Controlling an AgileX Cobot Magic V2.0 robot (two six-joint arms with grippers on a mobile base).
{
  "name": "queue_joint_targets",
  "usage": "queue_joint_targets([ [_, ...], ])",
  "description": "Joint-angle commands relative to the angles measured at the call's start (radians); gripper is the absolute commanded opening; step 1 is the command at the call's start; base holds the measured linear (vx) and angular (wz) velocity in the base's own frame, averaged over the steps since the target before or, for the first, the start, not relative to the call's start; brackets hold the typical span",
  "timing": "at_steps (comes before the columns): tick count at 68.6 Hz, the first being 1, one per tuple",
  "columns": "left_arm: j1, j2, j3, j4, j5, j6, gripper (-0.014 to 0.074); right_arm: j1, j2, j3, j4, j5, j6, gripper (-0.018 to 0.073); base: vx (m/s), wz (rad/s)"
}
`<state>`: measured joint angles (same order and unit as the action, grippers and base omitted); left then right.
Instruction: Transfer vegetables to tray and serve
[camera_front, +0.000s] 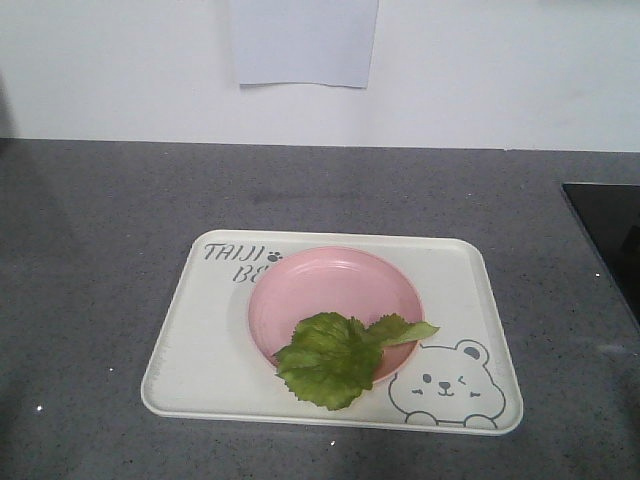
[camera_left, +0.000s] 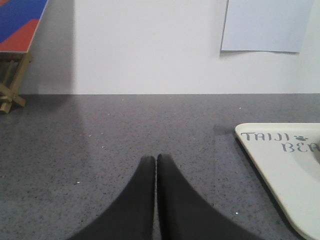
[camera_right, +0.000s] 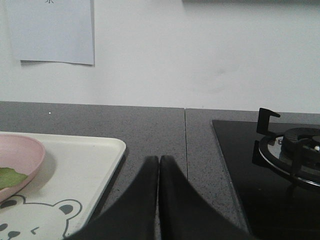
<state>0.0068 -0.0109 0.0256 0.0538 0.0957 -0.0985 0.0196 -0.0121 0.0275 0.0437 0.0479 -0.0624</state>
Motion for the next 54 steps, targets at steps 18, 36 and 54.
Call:
queue_joint_targets([
  [18, -0.001, -0.015, 0.027, 0.0, -0.078, 0.0, -0.0006, -0.002, -0.008, 0.017, -0.009, -0.02, -0.01, -0.0006, 0.0, 0.0],
  [36, -0.001, -0.015, 0.027, 0.0, -0.078, 0.0, -0.0006, -0.002, -0.007, 0.017, -0.009, -0.019, -0.01, -0.0006, 0.0, 0.0],
  [54, -0.001, -0.015, 0.027, 0.0, -0.078, 0.0, -0.0006, -0.002, -0.007, 0.017, -0.009, -0.019, -0.01, -0.0006, 0.0, 0.0],
])
